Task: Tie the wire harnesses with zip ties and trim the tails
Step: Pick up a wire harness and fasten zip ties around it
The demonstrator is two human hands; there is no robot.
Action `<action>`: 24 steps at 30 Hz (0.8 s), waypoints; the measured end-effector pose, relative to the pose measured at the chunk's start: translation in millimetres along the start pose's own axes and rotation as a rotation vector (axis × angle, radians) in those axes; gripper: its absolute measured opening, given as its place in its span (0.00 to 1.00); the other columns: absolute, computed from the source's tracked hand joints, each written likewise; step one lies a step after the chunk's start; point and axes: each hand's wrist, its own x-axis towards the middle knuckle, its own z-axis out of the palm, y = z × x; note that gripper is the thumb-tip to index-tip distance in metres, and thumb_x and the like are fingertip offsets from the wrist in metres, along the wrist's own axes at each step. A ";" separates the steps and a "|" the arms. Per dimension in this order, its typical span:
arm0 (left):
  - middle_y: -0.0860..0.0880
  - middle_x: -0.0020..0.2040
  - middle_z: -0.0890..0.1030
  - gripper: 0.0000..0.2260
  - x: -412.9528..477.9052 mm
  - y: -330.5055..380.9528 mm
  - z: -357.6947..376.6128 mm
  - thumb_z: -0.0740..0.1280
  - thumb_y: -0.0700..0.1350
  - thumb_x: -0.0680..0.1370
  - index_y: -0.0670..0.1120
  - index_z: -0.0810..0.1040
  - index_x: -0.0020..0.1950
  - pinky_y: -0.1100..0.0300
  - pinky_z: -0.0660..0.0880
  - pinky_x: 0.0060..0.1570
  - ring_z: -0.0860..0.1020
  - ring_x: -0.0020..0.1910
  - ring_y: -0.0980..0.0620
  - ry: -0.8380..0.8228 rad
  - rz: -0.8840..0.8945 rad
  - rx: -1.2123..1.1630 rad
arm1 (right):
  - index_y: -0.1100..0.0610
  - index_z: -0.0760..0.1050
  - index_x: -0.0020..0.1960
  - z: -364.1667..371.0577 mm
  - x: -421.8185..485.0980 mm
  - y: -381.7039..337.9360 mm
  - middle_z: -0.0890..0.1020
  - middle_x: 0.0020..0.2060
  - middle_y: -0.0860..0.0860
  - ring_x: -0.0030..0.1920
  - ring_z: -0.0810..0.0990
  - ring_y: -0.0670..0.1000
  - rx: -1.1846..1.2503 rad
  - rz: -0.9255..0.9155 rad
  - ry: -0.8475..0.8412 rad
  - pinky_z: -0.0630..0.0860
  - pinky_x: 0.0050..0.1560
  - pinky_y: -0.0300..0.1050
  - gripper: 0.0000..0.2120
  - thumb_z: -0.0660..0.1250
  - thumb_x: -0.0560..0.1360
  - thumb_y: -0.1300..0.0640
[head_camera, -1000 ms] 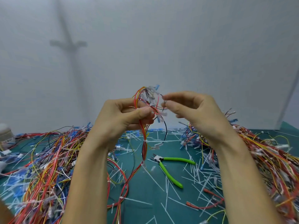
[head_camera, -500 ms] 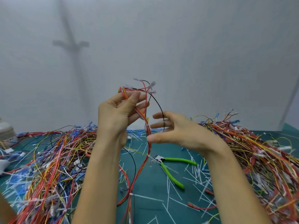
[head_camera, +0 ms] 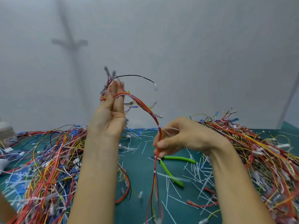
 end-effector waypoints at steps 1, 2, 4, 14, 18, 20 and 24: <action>0.38 0.43 0.84 0.10 -0.5 3.9 -0.8 0.59 0.34 0.81 0.30 0.77 0.47 0.56 0.82 0.36 0.85 0.37 0.43 0.026 -0.006 -0.046 | 0.63 0.81 0.49 -1.5 -0.6 0.3 0.86 0.45 0.60 0.45 0.86 0.55 0.065 -0.031 0.031 0.80 0.55 0.52 0.04 0.70 0.76 0.64; 0.37 0.45 0.84 0.09 -0.4 7.6 -2.1 0.58 0.33 0.82 0.30 0.76 0.49 0.55 0.82 0.36 0.85 0.42 0.44 0.050 -0.009 -0.084 | 0.64 0.81 0.49 -2.3 -0.7 -0.6 0.86 0.44 0.60 0.44 0.86 0.56 0.117 -0.069 0.077 0.81 0.53 0.51 0.03 0.70 0.76 0.65; 0.37 0.49 0.82 0.09 1.3 13.3 -5.6 0.57 0.33 0.82 0.30 0.75 0.53 0.52 0.80 0.35 0.82 0.55 0.44 0.098 -0.012 -0.151 | 0.63 0.81 0.49 -2.4 -0.1 -4.6 0.87 0.42 0.58 0.41 0.87 0.53 0.227 -0.133 0.188 0.83 0.46 0.46 0.03 0.70 0.75 0.65; 0.30 0.46 0.81 0.10 -2.2 14.1 -7.6 0.59 0.32 0.81 0.25 0.75 0.53 0.47 0.80 0.30 0.82 0.46 0.36 0.179 -0.121 -0.186 | 0.61 0.81 0.46 -0.4 1.9 -18.1 0.87 0.36 0.55 0.34 0.86 0.49 0.658 -0.324 0.454 0.79 0.32 0.35 0.03 0.68 0.75 0.65; 0.29 0.49 0.80 0.16 2.5 10.1 -11.9 0.50 0.35 0.84 0.23 0.70 0.54 0.46 0.79 0.38 0.80 0.57 0.35 0.210 -0.123 -0.216 | 0.61 0.81 0.45 -2.1 3.6 -16.5 0.86 0.36 0.56 0.32 0.85 0.48 0.733 -0.365 0.507 0.79 0.32 0.35 0.04 0.70 0.71 0.63; 0.30 0.47 0.81 0.17 4.8 9.4 -13.4 0.48 0.34 0.83 0.24 0.73 0.56 0.46 0.79 0.33 0.79 0.59 0.37 0.180 -0.143 -0.191 | 0.61 0.81 0.46 -3.6 4.0 -15.2 0.86 0.37 0.56 0.33 0.85 0.49 0.738 -0.370 0.531 0.79 0.33 0.35 0.05 0.71 0.69 0.62; 0.34 0.46 0.83 0.13 10.3 10.7 -14.9 0.54 0.34 0.83 0.29 0.76 0.57 0.49 0.81 0.31 0.82 0.54 0.43 0.132 -0.152 -0.071 | 0.59 0.81 0.46 -6.8 3.6 -9.4 0.87 0.39 0.57 0.37 0.87 0.51 0.639 -0.333 0.535 0.80 0.34 0.36 0.02 0.70 0.74 0.64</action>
